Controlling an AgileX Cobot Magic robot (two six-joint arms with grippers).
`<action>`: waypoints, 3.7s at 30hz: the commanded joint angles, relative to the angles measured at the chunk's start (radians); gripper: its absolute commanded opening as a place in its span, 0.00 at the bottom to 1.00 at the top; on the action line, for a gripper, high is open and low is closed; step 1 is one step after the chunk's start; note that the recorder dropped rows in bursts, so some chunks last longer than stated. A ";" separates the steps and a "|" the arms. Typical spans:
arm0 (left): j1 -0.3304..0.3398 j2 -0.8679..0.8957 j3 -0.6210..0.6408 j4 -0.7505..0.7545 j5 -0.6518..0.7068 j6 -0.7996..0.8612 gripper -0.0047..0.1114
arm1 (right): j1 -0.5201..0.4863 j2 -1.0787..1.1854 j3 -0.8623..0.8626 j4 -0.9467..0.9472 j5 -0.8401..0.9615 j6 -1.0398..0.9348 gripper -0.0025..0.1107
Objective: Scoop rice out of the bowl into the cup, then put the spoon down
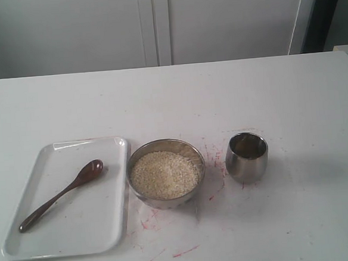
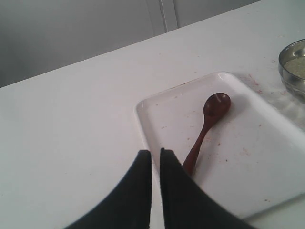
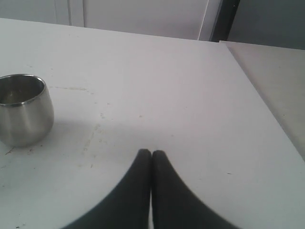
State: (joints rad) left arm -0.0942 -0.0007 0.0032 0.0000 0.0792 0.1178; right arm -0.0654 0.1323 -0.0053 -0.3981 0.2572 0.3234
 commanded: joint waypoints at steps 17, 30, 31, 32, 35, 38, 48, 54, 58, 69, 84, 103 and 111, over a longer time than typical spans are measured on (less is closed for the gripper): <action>0.002 0.001 -0.003 0.000 -0.003 -0.005 0.16 | -0.005 -0.003 0.005 0.264 0.010 -0.315 0.02; 0.002 0.001 -0.003 0.000 -0.003 -0.005 0.16 | -0.005 -0.003 0.005 0.266 0.017 -0.323 0.02; 0.002 0.001 -0.003 0.000 -0.003 -0.005 0.16 | -0.005 -0.003 0.005 0.266 0.017 -0.323 0.02; 0.002 0.001 -0.003 0.000 -0.003 -0.005 0.16 | -0.005 -0.003 0.005 0.266 0.017 -0.323 0.02; 0.002 0.001 -0.003 0.000 -0.003 -0.005 0.16 | -0.005 -0.003 0.005 0.266 0.017 -0.323 0.02; 0.002 0.001 -0.003 0.000 -0.003 -0.005 0.16 | -0.005 -0.003 0.005 0.266 0.017 -0.323 0.02; 0.002 0.001 -0.003 0.000 -0.003 -0.005 0.16 | -0.005 -0.003 0.005 0.266 0.017 -0.323 0.02; 0.002 0.001 -0.003 0.000 -0.003 -0.005 0.16 | -0.005 -0.003 0.005 0.266 0.017 -0.323 0.02; 0.002 0.001 -0.003 0.000 -0.003 -0.005 0.16 | -0.005 -0.003 0.005 0.266 0.017 -0.323 0.02; 0.002 0.001 -0.003 0.000 -0.003 -0.005 0.16 | -0.005 -0.003 0.005 0.266 0.017 -0.323 0.02; 0.002 0.001 -0.003 0.000 -0.003 -0.005 0.16 | -0.005 -0.003 0.005 0.266 0.017 -0.323 0.02; 0.002 0.001 -0.003 0.000 -0.003 -0.005 0.16 | -0.005 -0.003 0.005 0.266 0.017 -0.323 0.02; 0.002 0.001 -0.003 0.000 -0.003 -0.005 0.16 | -0.005 -0.003 0.005 0.266 0.017 -0.323 0.02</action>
State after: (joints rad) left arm -0.0942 -0.0007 0.0032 0.0000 0.0792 0.1178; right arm -0.0654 0.1323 -0.0053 -0.1344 0.2774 0.0084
